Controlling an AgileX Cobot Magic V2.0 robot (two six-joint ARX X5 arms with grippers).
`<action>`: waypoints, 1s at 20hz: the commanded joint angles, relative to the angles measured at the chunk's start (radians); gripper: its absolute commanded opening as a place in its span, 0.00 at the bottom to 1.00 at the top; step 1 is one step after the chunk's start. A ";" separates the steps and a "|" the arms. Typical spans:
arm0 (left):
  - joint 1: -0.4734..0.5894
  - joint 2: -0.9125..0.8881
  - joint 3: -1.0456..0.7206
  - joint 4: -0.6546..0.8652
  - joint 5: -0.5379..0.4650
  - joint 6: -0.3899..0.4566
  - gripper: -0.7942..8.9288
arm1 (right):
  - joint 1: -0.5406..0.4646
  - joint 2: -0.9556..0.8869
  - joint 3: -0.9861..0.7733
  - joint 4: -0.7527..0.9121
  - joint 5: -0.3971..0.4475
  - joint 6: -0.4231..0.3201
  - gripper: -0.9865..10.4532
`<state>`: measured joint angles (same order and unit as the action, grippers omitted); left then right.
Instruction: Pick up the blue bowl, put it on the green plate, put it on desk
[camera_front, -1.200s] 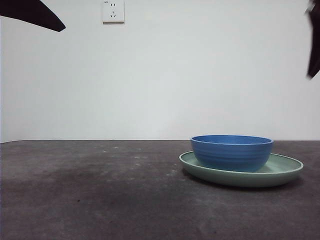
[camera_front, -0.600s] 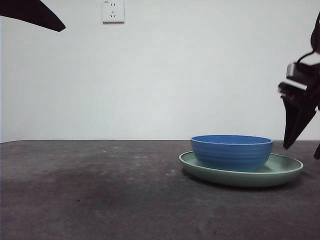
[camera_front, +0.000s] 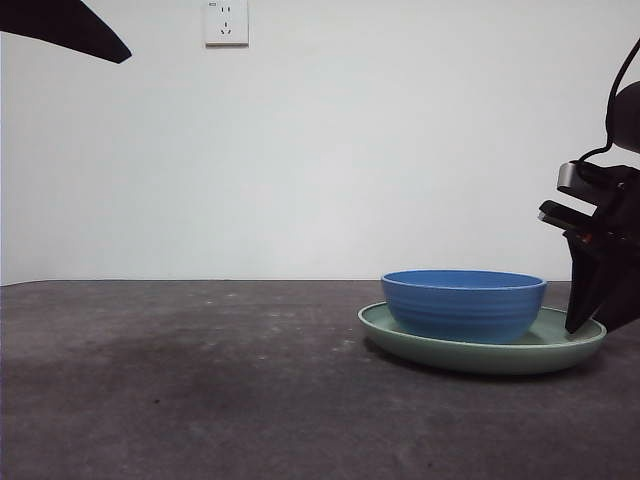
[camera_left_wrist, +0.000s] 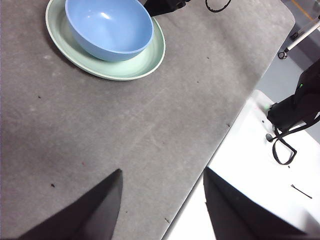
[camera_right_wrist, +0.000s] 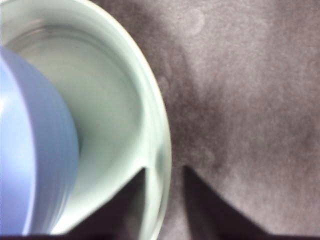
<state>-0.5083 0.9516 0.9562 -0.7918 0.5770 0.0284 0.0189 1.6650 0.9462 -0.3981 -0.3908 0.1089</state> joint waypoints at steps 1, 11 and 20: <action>-0.005 0.004 0.010 0.007 0.007 0.013 0.35 | 0.003 0.021 0.017 0.019 -0.002 -0.004 0.10; -0.005 0.004 0.010 0.006 0.007 0.013 0.35 | -0.004 -0.075 0.017 0.029 -0.053 0.065 0.10; -0.005 0.004 0.010 0.006 0.007 0.013 0.35 | 0.063 -0.196 0.018 0.051 -0.092 0.158 0.10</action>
<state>-0.5087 0.9516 0.9562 -0.7921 0.5770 0.0288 0.0780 1.4658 0.9462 -0.3614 -0.4702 0.2359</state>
